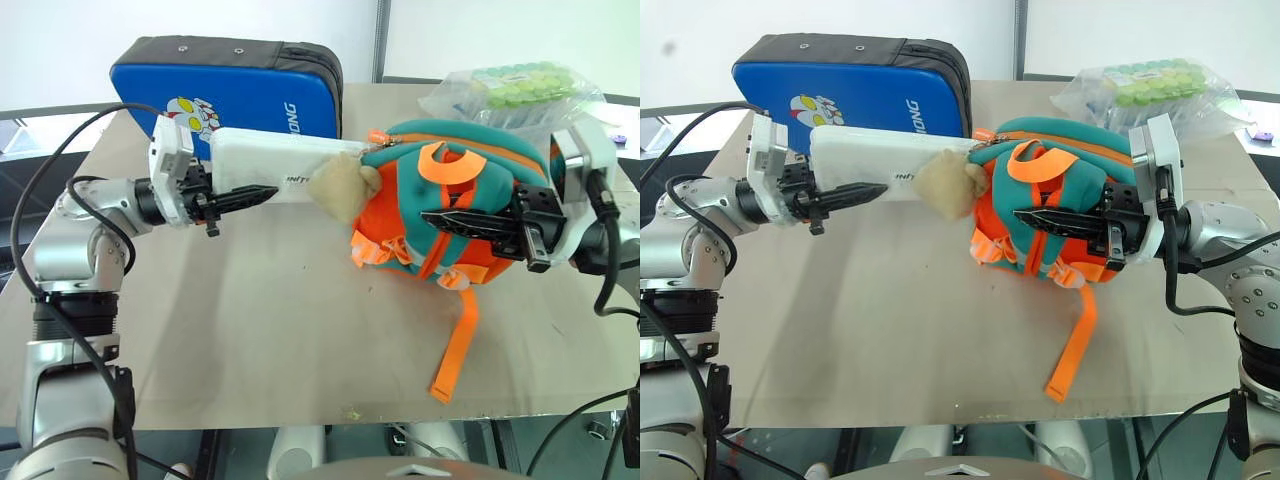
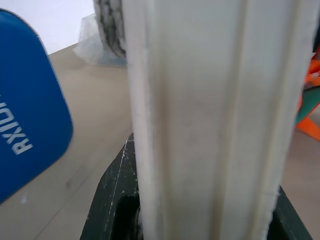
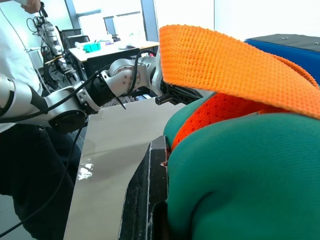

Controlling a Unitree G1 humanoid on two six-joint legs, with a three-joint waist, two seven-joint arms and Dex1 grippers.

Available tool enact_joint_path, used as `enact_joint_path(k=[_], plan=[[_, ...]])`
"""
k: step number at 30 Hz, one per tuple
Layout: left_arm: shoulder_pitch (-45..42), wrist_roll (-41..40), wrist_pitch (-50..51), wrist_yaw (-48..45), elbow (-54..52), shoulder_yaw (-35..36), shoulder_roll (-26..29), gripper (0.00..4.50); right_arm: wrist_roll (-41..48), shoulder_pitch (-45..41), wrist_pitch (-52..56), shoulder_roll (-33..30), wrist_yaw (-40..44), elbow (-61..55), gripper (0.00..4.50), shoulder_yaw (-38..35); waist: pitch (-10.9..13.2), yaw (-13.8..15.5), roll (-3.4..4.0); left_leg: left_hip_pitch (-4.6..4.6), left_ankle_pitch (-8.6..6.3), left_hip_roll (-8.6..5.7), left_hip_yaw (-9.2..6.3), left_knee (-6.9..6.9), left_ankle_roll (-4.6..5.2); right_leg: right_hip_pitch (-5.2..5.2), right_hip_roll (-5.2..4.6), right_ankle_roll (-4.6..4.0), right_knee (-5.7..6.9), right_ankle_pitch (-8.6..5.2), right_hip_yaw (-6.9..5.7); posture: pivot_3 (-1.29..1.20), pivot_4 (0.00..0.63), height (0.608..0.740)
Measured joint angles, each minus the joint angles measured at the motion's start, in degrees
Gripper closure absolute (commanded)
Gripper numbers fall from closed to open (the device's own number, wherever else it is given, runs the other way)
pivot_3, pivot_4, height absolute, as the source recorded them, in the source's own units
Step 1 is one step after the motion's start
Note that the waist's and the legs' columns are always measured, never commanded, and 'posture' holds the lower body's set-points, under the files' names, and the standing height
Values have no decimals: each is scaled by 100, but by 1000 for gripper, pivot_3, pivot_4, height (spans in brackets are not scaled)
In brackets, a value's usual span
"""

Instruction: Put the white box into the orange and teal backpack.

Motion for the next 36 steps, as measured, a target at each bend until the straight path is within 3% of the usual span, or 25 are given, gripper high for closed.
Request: enact_joint_path(k=[5,17,19,22,30,36], plan=[[128,-229,426,-61,-458,-2,-88,3395,11,0,-2,-1,-8,0,4438,0,0,5,0,0,0,0,-2,0,0,0,0,0,1,0,-2,0,150,740],[120,-425,1205,324,-1276,-438,-1052,3395,86,-16,-2,-81,51,-46,4438,-14,0,-11,0,1,0,-1,-4,8,0,2,2,0,6,0,0,0,150,740],[83,-410,1206,487,-1308,-583,-1367,3395,139,-11,0,-84,37,-47,4438,-41,-1,3,2,1,0,-2,-4,15,0,4,1,1,7,1,0,0,150,740],[73,-399,1238,944,-1394,-1011,-2307,3395,313,-39,0,-18,0,-107,4438,-47,0,49,2,-8,-1,-3,-4,41,1,9,1,2,7,2,1,0,150,740],[-360,240,638,1480,-782,-1757,-3646,3395,915,-284,15,123,-340,-180,4438,-63,-1,69,4,-1,-1,-4,-6,62,2,21,6,3,16,3,3,0,150,740],[-504,1184,475,2158,-97,-2468,-4022,3395,1116,-445,17,279,-689,-50,4438,-92,0,79,4,-4,-2,-3,-5,64,3,19,7,4,15,4,9,0,150,740]])
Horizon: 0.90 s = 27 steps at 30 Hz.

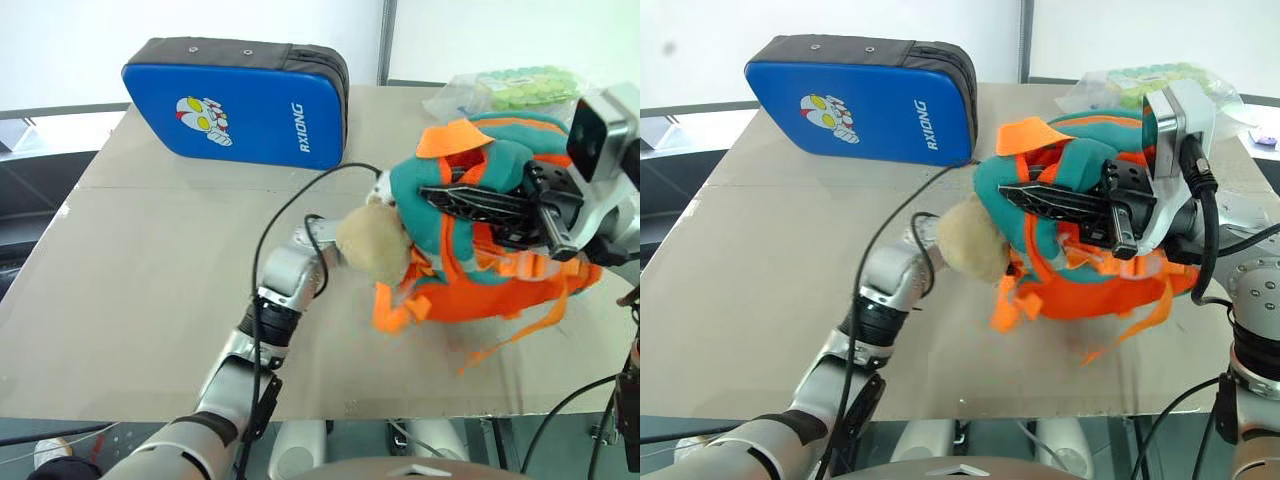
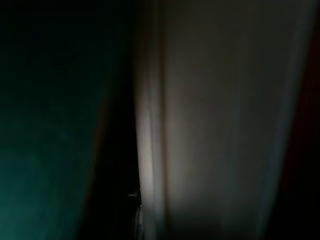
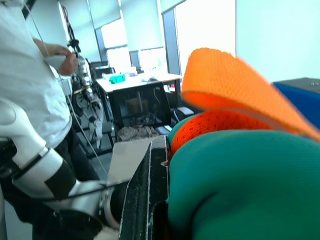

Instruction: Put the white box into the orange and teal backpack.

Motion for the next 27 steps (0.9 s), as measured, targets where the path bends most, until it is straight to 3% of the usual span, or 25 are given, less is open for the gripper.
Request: enact_joint_path(k=[2,8,12,17,24,27], plan=[[-15,78,-7,53,-3,16,103,2342,-116,9,-17,44,-32,6,4500,2,-1,-27,2,5,0,3,-2,-7,0,0,4,-1,0,0,-1,0,150,740],[26,255,-221,116,-27,181,699,80,-1501,467,-602,178,90,-179,4500,577,-3,-120,5,12,0,9,-5,-8,0,2,12,-1,5,0,-1,0,150,740],[297,299,-713,224,-407,557,1122,80,-2199,705,-940,230,170,-175,4500,826,-3,-157,5,17,0,11,-1,-5,0,2,12,-2,11,1,5,0,150,740],[1149,-1656,926,-569,-1621,2074,2646,80,-2326,924,-1035,191,380,-169,4500,794,0,-212,9,19,0,22,-10,-10,0,-1,15,-4,18,-2,-8,0,150,740],[1519,-3556,2616,-700,-1748,3239,3331,80,-2142,891,-1017,214,492,-166,4500,764,2,-99,8,14,0,14,-10,2,0,11,-9,0,8,-2,-13,0,150,740],[1514,-3880,2815,-420,-2167,3204,3176,80,-2128,891,-1006,178,519,-164,4500,764,2,-85,9,19,0,8,-10,3,0,24,-14,-1,1,-2,-10,0,150,740]])
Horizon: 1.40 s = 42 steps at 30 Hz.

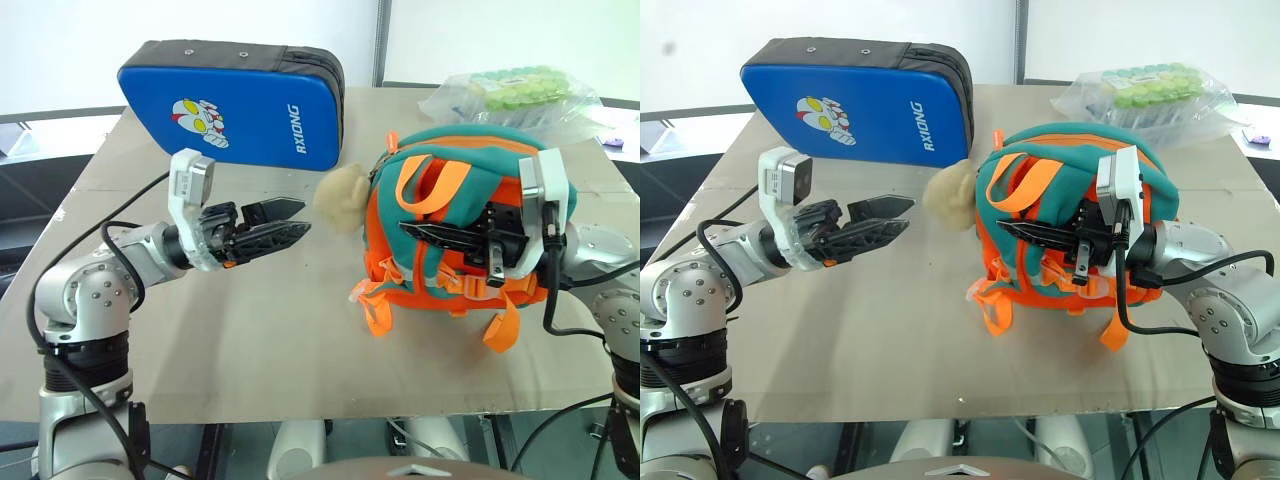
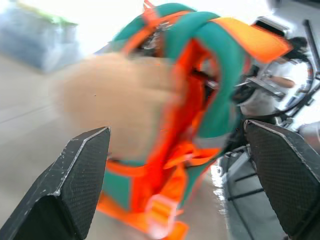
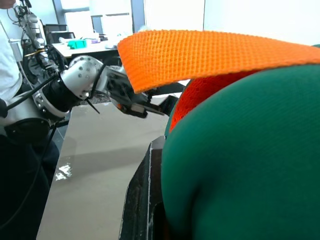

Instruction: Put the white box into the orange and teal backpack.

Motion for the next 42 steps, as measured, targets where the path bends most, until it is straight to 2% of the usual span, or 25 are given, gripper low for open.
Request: enact_joint_path(k=[7,19,29,33,34,35,36,37,39,42], plan=[[-308,-39,61,1076,-225,-672,-996,80,123,-10,111,-95,83,-3,4500,-7,0,-16,-1,1,0,-4,-10,-2,0,0,15,-1,4,1,-6,0,150,740],[-255,-367,680,2322,179,-239,-851,80,376,240,275,-342,-122,-283,4500,-247,0,-26,0,1,0,-5,-6,-4,0,-2,12,0,2,1,-1,0,150,740],[-808,-584,691,3157,461,-279,-1657,80,396,243,317,-396,-145,-275,4500,-247,-1,-8,-1,-1,0,-8,-8,-2,0,-1,13,-1,2,1,-4,0,150,740],[-843,-385,601,3125,476,-503,-1746,1233,403,245,338,-399,-154,-275,4500,-247,-1,-34,-1,0,0,-8,-5,-4,0,-2,14,-1,1,1,0,0,150,740],[-843,-353,558,3045,508,-525,-1762,1698,407,246,341,-399,-164,-275,4500,-247,-1,-32,-1,0,0,-8,-6,-5,0,-2,14,-1,1,1,-1,0,150,740],[-843,-315,540,2987,524,-535,-1760,1981,414,248,343,-400,-168,-275,4500,-247,-1,-31,-1,0,0,-8,-6,-5,0,-2,15,-1,1,1,-2,0,150,740],[-843,-258,486,2870,539,-578,-1733,2615,426,258,346,-403,-179,-277,4500,-254,-1,-29,-1,0,0,-8,-7,-5,0,-2,15,-1,1,1,-3,0,150,740],[-843,-223,446,2799,541,-622,-1708,2784,439,273,352,-403,-181,-278,4500,-278,-1,-26,-1,0,0,-8,-7,-5,0,-2,15,-1,1,1,-2,0,150,740],[-844,-36,301,2594,567,-724,-1651,3622,459,297,358,-403,-219,-278,4500,-348,-1,-22,-1,-1,0,-8,-5,-4,0,-2,14,-1,1,1,-1,0,150,740],[-843,232,71,2361,605,-814,-1541,4354,460,290,356,-357,-342,-275,4500,-388,-1,-30,0,2,0,-8,-2,-4,0,-2,15,-2,1,1,1,0,150,740]])
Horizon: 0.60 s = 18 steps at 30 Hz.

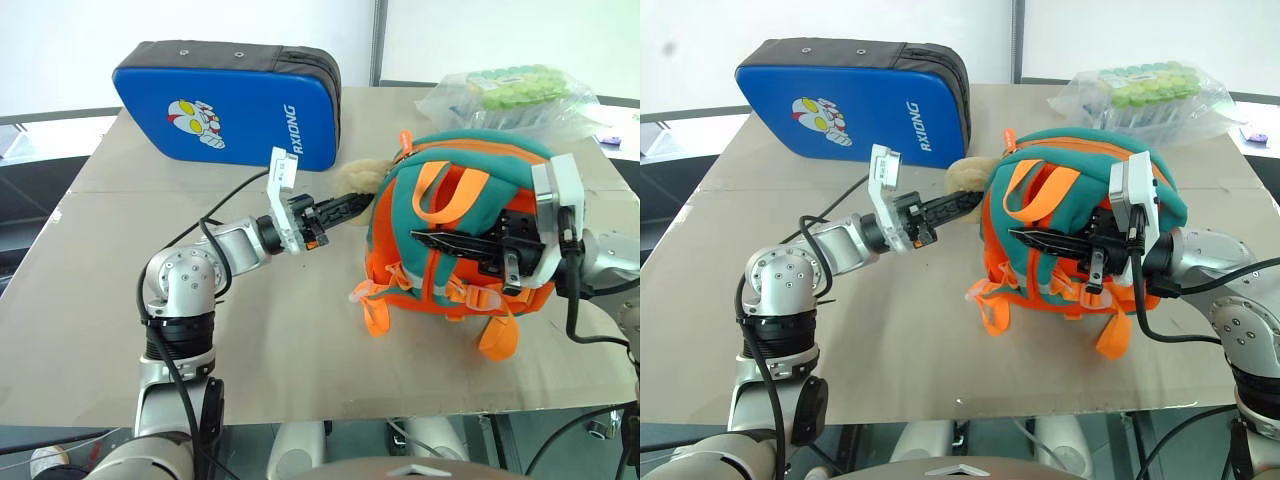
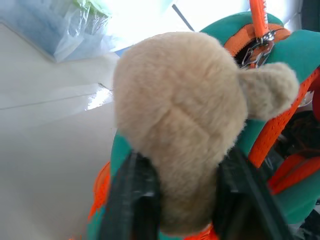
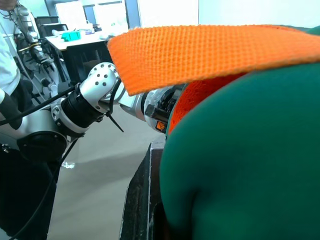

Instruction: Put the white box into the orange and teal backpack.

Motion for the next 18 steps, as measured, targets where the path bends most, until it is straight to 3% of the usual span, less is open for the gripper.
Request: enact_joint_path(k=[9,18], plan=[[498,1659,-1514,89,711,-91,263,4489,-375,-607,-290,533,-697,526,4500,-129,0,7,0,-6,0,2,2,-4,0,-4,0,0,-8,1,0,0,150,740],[1532,2246,-2033,168,717,-367,185,4490,-1115,-1121,-666,1015,-1076,1209,4500,-101,0,10,1,-5,0,7,10,-12,0,-8,-2,0,-10,1,5,0,150,740]])
